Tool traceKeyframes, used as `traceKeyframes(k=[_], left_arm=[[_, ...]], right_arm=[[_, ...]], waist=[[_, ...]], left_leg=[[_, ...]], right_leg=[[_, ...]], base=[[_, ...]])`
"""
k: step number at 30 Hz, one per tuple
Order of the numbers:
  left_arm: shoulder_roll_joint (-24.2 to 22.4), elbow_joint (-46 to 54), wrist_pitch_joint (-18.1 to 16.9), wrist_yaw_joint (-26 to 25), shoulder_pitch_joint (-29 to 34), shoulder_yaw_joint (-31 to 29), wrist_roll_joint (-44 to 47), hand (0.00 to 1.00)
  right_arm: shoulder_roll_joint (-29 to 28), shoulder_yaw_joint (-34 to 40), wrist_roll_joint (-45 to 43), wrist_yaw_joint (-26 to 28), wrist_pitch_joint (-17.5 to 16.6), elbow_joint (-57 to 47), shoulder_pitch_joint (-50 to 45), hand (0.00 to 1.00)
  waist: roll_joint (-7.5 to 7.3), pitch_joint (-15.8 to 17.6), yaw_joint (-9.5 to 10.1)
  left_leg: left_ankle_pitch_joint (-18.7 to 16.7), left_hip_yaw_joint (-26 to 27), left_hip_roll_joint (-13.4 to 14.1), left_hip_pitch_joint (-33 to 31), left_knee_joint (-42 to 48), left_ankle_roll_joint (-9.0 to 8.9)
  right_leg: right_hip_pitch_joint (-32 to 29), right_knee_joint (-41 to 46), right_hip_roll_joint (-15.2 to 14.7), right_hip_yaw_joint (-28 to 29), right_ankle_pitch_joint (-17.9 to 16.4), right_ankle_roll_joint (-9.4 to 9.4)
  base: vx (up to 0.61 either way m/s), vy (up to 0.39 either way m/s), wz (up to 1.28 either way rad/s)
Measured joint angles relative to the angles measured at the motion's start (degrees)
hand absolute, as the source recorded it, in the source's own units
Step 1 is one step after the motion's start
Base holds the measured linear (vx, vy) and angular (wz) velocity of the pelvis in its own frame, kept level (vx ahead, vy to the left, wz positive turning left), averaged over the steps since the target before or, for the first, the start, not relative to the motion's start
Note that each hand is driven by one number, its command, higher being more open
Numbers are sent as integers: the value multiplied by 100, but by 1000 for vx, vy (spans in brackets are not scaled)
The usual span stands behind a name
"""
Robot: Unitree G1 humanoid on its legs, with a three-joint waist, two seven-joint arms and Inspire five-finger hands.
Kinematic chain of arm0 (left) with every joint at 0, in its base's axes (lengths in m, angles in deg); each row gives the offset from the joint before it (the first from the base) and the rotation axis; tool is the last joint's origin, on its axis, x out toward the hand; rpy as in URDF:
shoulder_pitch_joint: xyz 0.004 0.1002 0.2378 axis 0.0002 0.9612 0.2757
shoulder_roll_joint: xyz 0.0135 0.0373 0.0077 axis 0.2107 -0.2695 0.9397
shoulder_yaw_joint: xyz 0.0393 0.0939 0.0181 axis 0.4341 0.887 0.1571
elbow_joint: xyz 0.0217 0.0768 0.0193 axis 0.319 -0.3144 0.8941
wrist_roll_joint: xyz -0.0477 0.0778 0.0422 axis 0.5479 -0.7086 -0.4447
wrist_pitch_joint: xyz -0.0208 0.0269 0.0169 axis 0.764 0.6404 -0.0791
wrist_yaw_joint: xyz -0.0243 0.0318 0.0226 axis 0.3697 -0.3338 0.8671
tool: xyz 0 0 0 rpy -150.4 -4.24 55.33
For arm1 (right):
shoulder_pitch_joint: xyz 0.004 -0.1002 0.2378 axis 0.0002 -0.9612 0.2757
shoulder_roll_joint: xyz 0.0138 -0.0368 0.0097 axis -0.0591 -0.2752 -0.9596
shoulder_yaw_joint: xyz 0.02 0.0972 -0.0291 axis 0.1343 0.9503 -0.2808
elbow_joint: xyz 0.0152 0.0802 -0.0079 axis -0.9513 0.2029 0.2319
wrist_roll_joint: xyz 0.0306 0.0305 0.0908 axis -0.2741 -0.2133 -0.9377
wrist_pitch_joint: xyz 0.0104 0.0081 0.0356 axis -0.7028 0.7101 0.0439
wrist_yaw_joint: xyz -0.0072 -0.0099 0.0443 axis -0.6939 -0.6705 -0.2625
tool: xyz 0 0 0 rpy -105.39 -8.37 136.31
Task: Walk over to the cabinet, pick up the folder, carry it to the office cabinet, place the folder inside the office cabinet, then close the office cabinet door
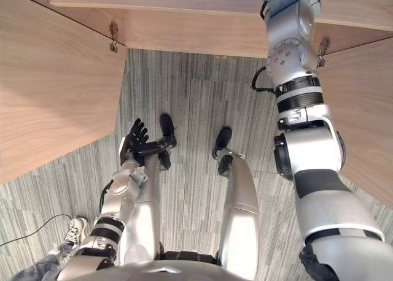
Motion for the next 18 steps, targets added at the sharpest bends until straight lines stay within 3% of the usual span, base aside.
traceKeyframes(k=[11,18], left_arm=[[0,-2,1,11,6,-31,-8,100],[103,8,-2,201,66,-39,-25,100]], right_arm=[[527,-33,521,404,120,-937,-1210,100],[1572,-744,943,1074,172,-1520,-1920,100]], waist=[[-2,-1,-17],[-6,-3,-75]], left_leg=[[-71,45,6,-1,77,35],[-134,69,7,-11,127,54]], right_leg=[[0,9,-1,44,-2,26],[1,2,-5,73,-10,69]], base=[[27,51,-2],[31,48,-2]])
